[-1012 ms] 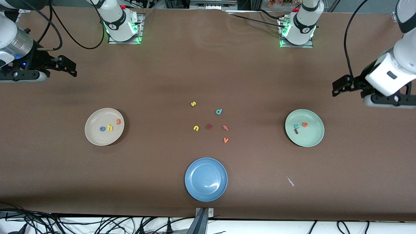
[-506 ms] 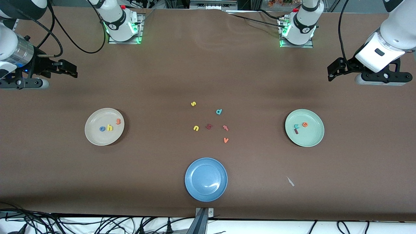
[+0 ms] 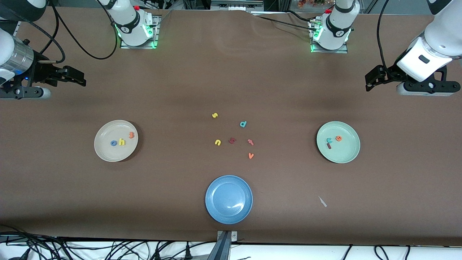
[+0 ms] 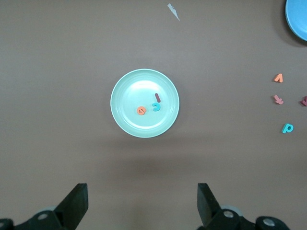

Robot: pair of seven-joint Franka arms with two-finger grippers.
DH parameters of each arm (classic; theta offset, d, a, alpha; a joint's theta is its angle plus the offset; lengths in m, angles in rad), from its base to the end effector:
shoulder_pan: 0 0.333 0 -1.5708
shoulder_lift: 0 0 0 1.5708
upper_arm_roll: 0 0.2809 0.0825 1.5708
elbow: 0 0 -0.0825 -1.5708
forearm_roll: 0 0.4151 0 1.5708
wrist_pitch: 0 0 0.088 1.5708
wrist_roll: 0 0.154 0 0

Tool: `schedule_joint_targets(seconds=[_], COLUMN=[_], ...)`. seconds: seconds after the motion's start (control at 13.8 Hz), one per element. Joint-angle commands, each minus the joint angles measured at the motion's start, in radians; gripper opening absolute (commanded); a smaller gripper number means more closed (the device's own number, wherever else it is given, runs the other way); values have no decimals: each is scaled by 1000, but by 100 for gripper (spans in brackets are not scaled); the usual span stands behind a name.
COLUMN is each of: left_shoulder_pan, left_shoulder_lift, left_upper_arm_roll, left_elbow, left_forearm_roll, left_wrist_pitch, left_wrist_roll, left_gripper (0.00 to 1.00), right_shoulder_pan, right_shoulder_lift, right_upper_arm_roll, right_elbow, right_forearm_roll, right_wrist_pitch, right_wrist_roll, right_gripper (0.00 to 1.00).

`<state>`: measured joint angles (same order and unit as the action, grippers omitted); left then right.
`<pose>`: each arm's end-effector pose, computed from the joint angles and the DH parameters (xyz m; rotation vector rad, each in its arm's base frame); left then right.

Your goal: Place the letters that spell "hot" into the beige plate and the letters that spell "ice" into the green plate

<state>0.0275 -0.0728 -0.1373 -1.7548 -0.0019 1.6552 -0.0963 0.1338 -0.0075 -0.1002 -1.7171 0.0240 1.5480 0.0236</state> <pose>0.5639 -0.0639 0.4984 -3.1304 0.0201 0.0415 0.5646 0.0226 0.4727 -3.1112 -0.0135 0.2530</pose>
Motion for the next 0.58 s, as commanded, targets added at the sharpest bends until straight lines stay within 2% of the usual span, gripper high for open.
schedule_joint_targets(seconds=[0.0,0.51], left_shoulder_pan=[5,14], left_shoulder_lift=[-1,-2], left_upper_arm_roll=[7,10], left_elbow=[18,21], left_forearm_roll=[-23,-24], left_wrist_pitch=[-28,-29], left_wrist_roll=[4,9], left_gripper=[100,100], right_shoulder_pan=[-8,-13], right_shoulder_lift=[7,7], right_upper_arm_roll=[-3,-4], right_elbow=[27,33], right_forearm_roll=[-4,-9], right_wrist_pitch=[-23,-26], right_wrist_roll=[-1,-7], right_gripper=[100,100])
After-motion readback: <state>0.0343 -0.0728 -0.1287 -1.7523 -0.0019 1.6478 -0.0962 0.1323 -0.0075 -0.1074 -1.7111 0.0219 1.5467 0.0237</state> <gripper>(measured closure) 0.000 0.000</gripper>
